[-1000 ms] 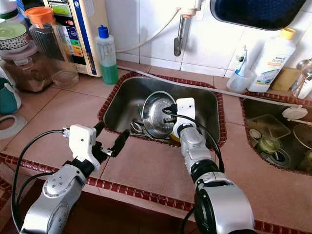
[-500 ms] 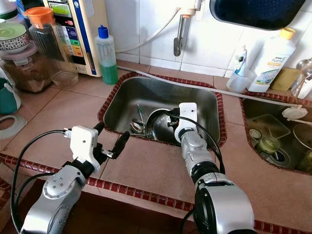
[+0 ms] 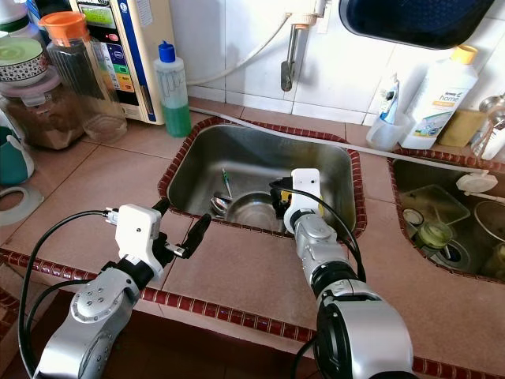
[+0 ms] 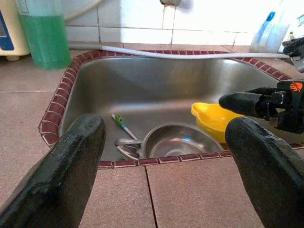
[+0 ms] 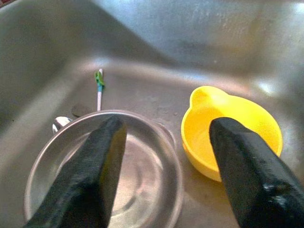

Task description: Kitchen organization

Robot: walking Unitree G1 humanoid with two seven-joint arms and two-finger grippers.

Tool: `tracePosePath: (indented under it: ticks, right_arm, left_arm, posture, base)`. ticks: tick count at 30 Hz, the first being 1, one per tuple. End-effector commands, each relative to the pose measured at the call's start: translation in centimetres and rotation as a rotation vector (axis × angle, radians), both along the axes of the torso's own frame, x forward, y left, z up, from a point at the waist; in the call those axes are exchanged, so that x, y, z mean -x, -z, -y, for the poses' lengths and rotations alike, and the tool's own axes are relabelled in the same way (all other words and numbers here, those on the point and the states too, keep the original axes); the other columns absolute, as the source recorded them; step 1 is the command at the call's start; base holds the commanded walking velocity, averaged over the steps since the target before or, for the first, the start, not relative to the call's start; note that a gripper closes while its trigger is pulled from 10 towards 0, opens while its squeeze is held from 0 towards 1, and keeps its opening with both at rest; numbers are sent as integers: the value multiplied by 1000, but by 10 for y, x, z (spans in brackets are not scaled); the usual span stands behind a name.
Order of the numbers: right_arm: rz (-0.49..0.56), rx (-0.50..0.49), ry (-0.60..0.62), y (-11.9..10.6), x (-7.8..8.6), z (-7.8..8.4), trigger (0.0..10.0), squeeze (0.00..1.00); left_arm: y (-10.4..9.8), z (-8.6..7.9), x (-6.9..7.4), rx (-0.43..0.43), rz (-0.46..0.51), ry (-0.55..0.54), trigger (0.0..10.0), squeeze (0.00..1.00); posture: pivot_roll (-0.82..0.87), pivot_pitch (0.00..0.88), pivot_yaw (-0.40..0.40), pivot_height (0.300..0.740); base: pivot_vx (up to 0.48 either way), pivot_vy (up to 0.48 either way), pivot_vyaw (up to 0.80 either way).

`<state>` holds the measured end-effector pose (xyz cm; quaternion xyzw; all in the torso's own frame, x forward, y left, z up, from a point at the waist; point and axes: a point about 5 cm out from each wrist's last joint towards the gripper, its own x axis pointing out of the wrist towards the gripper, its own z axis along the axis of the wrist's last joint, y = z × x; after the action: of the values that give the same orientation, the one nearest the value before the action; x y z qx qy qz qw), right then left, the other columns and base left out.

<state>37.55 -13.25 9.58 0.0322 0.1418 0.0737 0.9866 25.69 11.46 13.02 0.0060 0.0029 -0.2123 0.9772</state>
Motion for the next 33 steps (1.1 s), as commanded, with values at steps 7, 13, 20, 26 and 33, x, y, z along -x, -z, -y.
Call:
tracePosePath:
  ticks: [7, 13, 20, 26, 33]
  right_arm:
    - [-8, -92, -25, -5, -3, -3, 10000, 1000]
    - [125, -155, -133, -26, -8, -11, 10000, 1000]
    - [301, -57, -198, -42, -1, 1, 10000, 1000]
    - [387, -17, -154, -50, 14, 19, 10000, 1000]
    - [413, 33, -137, -54, 45, 34, 10000, 1000]
  left_arm:
    - [-2, 2, 0, -21, 13, -6, 10000, 0]
    - [-2, -4, -7, -76, 24, -99, 10000, 0]
    - [1, -16, -16, -79, -9, -255, 10000, 0]
    - [-1, -23, -19, -142, 24, -303, 10000, 0]
    - [7, -26, -20, -118, 16, -268, 10000, 0]
  posture:
    - [168, 39, -24, 740]
    - [153, 33, -24, 740]
    - [112, 26, -23, 740]
    - [85, 17, -20, 740]
    - [50, 4, 1, 740]
  base:
    - [0, 0, 0]
    - [0, 0, 0]
    - [0, 0, 0]
    - [0, 0, 0]
    - [0, 0, 0]
